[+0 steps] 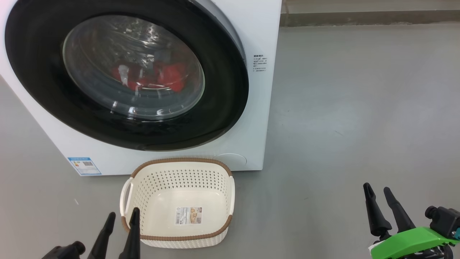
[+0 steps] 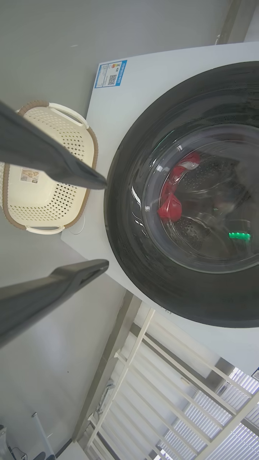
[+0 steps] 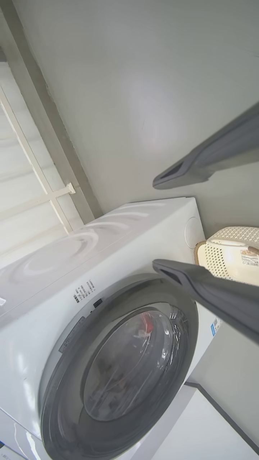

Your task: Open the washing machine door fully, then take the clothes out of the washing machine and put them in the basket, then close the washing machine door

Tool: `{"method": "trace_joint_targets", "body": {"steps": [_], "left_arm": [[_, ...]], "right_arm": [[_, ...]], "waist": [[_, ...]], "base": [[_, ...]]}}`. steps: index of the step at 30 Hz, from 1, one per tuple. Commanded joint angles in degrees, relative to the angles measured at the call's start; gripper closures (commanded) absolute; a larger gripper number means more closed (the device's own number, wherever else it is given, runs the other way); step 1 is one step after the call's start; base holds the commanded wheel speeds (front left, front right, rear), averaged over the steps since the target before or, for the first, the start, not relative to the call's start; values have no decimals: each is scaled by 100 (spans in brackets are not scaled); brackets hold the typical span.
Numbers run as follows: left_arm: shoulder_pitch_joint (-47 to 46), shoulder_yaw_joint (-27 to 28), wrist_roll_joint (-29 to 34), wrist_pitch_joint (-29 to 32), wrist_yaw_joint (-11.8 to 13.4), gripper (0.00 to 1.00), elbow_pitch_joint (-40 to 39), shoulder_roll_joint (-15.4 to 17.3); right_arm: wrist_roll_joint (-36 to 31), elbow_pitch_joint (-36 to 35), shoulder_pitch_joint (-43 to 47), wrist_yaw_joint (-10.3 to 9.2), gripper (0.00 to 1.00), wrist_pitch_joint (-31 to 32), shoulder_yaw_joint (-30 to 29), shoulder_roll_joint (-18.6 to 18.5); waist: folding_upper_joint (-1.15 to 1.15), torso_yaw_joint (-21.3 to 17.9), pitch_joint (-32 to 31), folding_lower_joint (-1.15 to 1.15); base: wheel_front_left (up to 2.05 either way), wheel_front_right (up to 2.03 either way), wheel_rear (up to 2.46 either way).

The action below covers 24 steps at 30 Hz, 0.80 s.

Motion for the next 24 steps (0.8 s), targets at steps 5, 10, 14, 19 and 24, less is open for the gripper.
{"method": "trace_joint_targets", "body": {"steps": [5, 10, 14, 19, 24], "left_arm": [[-12, 82, 526, -178, 62, 0, -230, 109], [4, 62, 802, -245, 73, 0, -262, 119], [23, 49, 1083, -311, 86, 0, -298, 133], [43, 35, 1494, -412, 91, 0, -327, 147], [60, 63, 1771, -497, 80, 0, -318, 129]], "right_arm": [[-486, -224, 40, 2, 0, -153, 85, -133], [-742, -263, 79, 3, 0, -220, 72, -142], [-994, -295, 113, 3, 0, -287, 50, -143], [-1392, -342, 159, 3, 0, -388, 29, -146], [-1725, -391, 204, 3, 0, -472, -30, -145]], "waist": [[0, -2, -6, 0], [0, -7, -8, 0], [0, -19, 0, 0], [0, -35, 12, 0], [0, -42, 19, 0]], "base": [[0, 0, 0], [0, 0, 0], [0, 0, 0], [0, 0, 0], [0, 0, 0]]}}
